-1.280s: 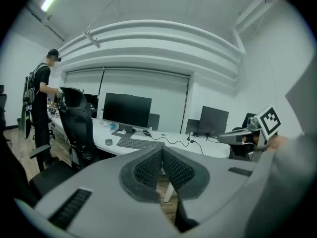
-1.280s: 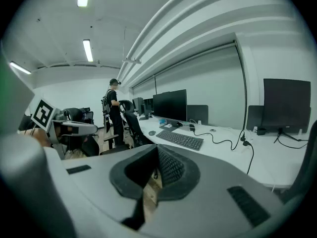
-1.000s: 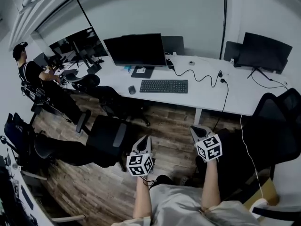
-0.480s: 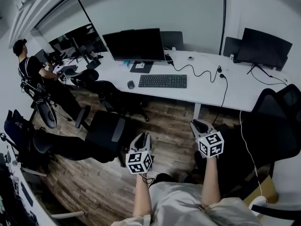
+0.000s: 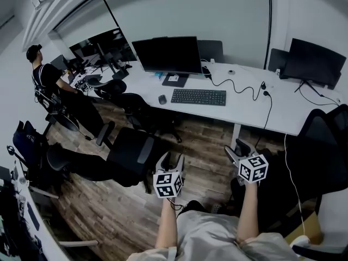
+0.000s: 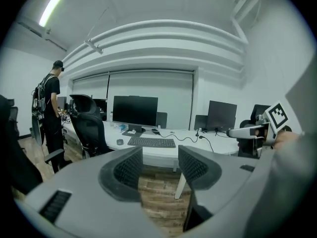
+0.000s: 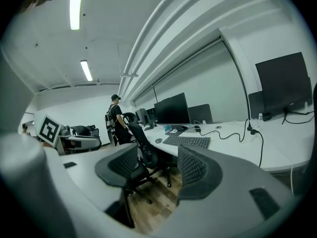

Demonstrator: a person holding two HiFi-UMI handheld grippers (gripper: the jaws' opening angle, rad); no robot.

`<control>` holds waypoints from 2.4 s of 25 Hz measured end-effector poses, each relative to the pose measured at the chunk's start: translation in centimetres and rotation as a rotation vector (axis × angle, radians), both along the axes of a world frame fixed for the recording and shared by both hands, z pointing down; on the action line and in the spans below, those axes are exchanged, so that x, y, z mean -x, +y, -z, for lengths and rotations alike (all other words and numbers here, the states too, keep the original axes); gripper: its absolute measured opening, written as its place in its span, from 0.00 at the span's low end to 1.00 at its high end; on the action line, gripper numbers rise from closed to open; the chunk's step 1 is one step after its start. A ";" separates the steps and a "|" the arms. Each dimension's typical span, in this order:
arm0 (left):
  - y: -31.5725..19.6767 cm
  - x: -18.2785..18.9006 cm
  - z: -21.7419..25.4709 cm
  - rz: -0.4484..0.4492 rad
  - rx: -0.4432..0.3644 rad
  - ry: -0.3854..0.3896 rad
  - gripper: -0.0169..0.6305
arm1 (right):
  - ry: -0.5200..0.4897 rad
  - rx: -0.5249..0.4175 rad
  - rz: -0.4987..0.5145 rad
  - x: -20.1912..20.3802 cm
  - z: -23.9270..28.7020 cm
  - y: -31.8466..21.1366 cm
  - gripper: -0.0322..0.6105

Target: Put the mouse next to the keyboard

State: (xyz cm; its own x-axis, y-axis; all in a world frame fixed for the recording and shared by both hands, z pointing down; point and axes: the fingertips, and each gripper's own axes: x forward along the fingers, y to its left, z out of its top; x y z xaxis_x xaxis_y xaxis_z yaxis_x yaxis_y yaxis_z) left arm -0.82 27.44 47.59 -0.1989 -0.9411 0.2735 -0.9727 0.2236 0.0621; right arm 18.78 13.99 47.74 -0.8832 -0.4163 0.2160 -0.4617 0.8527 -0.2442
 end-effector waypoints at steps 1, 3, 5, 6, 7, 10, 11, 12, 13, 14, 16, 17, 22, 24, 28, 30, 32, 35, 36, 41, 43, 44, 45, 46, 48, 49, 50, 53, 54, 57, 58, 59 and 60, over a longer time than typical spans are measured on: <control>0.0 0.0 0.1 -0.001 -0.001 -0.005 0.36 | -0.002 0.001 0.005 0.0 0.0 0.1 0.46; -0.1 0.1 0.6 0.002 -0.011 -0.012 0.36 | -0.005 0.000 0.016 0.1 0.1 0.1 0.48; -0.2 0.1 0.8 0.017 -0.012 -0.012 0.36 | -0.011 0.002 0.028 0.2 0.2 0.0 0.49; -0.1 0.2 0.8 0.027 -0.008 -0.009 0.36 | -0.016 0.008 0.035 0.3 0.2 -0.1 0.50; 0.1 0.3 0.8 0.038 -0.005 -0.003 0.36 | -0.025 0.020 0.043 0.4 0.1 -0.1 0.50; 0.5 0.7 0.9 0.059 -0.005 0.012 0.36 | -0.060 0.080 0.062 0.9 -0.6 -0.3 0.53; 0.7 0.8 1.0 0.063 -0.003 0.009 0.36 | -0.067 0.095 0.065 1.1 -0.8 -0.4 0.53; 1.0 0.9 1.1 0.069 -0.001 0.003 0.36 | -0.072 0.104 0.067 1.3 -1.0 -0.6 0.53; 1.3 1.2 1.2 0.076 -0.001 -0.003 0.36 | -0.075 0.109 0.070 1.6 -1.1 -0.6 0.53; 1.7 1.5 1.2 0.084 0.000 -0.005 0.36 | -0.078 0.114 0.075 1.9 -1.2 -0.6 0.53; 2.4 2.2 0.9 0.101 0.001 0.003 0.36 | -0.082 0.124 0.087 2.6 -1.5 -0.3 0.53; 2.6 2.6 0.7 0.108 0.005 0.010 0.36 | -0.081 0.130 0.092 2.9 -1.7 -0.1 0.53; 2.5 3.7 -0.8 0.119 0.033 0.024 0.36 | -0.036 0.154 0.106 4.7 -3.5 -0.3 0.52; 1.9 4.1 -1.4 0.122 0.035 0.033 0.36 | -0.011 0.156 0.111 5.1 -4.3 -0.5 0.52; -0.5 5.1 -2.8 0.096 0.064 0.047 0.34 | -0.034 0.169 0.054 6.0 -4.4 -2.4 0.52; -2.3 5.8 -3.2 0.074 0.074 0.057 0.34 | -0.063 0.165 0.008 6.7 -3.9 -3.5 0.52; -4.1 6.4 -3.2 0.061 0.061 0.078 0.34 | -0.053 0.161 0.000 7.6 -3.7 -4.3 0.52; -7.0 7.6 -3.0 0.039 0.032 0.100 0.34 | -0.020 0.143 -0.003 9.2 -3.5 -5.8 0.52; -7.9 8.2 -3.1 0.033 0.028 0.098 0.34 | -0.017 0.138 -0.017 9.6 -3.4 -6.4 0.52; -12.7 11.6 -3.4 0.019 0.011 0.119 0.34 | -0.016 0.131 -0.067 12.0 -2.4 -9.8 0.52; -14.8 12.8 -3.1 -0.002 0.002 0.119 0.34 | -0.008 0.124 -0.071 13.1 -1.9 -11.5 0.52; -15.7 13.5 -3.0 -0.007 -0.001 0.117 0.34 | -0.001 0.123 -0.074 13.8 -1.9 -12.3 0.52; -16.3 14.3 -3.0 -0.008 -0.005 0.117 0.34 | 0.009 0.124 -0.078 14.5 -2.1 -12.8 0.52; -16.8 15.1 -3.0 -0.003 -0.009 0.115 0.34 | 0.017 0.127 -0.081 15.1 -2.4 -13.3 0.52; -17.6 17.2 -3.1 0.020 -0.017 0.104 0.34 | 0.034 0.142 -0.084 16.6 -3.1 -13.9 0.52; -17.9 18.3 -3.1 0.031 -0.021 0.098 0.33 | 0.043 0.150 -0.083 17.5 -3.5 -14.0 0.52; -18.3 19.5 -3.3 0.039 -0.024 0.098 0.33 | 0.054 0.156 -0.081 18.5 -3.9 -14.1 0.52; -19.6 22.9 -4.1 0.056 -0.029 0.124 0.33 | 0.067 0.154 -0.090 21.6 -4.7 -14.7 0.52; -20.1 24.0 -4.5 0.059 -0.024 0.131 0.33 | 0.064 0.152 -0.102 22.6 -4.9 -14.9 0.52; -21.0 26.8 -5.4 0.070 -0.003 0.114 0.33 | 0.067 0.169 -0.139 25.0 -6.2 -15.6 0.52; -21.3 27.8 -5.4 0.075 0.002 0.090 0.33 | 0.067 0.180 -0.145 25.9 -6.6 -15.9 0.52; -21.5 28.7 -5.3 0.078 0.006 0.064 0.33 | 0.064 0.191 -0.148 26.8 -6.9 -16.1 0.52; -21.7 29.6 -5.2 0.078 0.009 0.046 0.33 | 0.058 0.202 -0.151 27.6 -7.0 -16.3 0.52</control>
State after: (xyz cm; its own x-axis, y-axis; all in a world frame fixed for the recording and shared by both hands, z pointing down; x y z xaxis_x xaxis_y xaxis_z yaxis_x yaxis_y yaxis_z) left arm -30.44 5.72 52.76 -0.2583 -0.9207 0.2926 -0.9485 0.2991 0.1038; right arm -8.86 -2.34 54.76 -0.7981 -0.4856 0.3566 -0.5981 0.7099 -0.3719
